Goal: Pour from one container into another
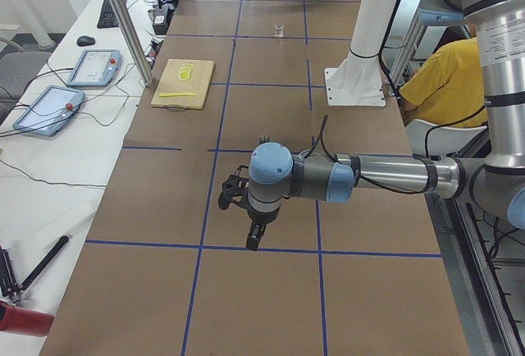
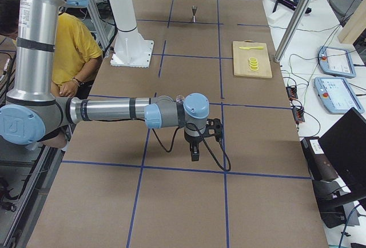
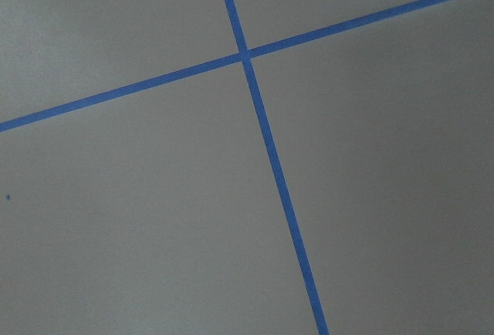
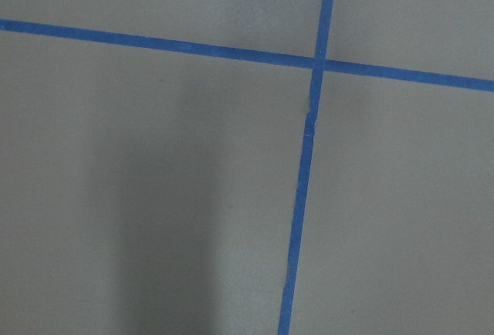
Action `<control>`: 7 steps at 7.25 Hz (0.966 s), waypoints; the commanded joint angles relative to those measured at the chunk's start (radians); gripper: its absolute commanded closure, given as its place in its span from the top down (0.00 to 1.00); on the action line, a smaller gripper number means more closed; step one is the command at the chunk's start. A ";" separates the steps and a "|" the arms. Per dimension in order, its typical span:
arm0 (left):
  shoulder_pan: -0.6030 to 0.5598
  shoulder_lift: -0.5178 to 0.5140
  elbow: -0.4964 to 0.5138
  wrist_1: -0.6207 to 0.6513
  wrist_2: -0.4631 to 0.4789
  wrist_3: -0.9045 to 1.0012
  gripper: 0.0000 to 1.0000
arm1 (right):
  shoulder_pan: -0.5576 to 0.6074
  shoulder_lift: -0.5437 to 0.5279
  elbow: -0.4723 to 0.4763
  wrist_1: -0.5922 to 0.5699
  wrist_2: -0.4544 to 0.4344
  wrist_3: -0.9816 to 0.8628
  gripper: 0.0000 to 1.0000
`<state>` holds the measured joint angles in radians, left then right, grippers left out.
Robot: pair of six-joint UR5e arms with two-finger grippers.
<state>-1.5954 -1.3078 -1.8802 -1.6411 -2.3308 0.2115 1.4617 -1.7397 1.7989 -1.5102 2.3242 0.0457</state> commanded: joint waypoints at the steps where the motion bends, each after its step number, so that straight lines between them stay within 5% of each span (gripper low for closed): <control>1: 0.000 -0.001 0.000 0.003 -0.004 0.008 1.00 | 0.002 -0.003 -0.003 0.002 0.009 0.000 1.00; 5: 0.005 -0.005 0.021 -0.020 -0.072 0.009 1.00 | 0.002 -0.012 -0.006 0.015 0.023 0.005 1.00; 7: 0.008 -0.002 0.041 -0.208 -0.128 -0.068 1.00 | 0.002 -0.015 0.002 0.042 0.027 -0.001 1.00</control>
<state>-1.5900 -1.3106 -1.8529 -1.7542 -2.4292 0.1976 1.4634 -1.7534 1.8003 -1.4872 2.3502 0.0488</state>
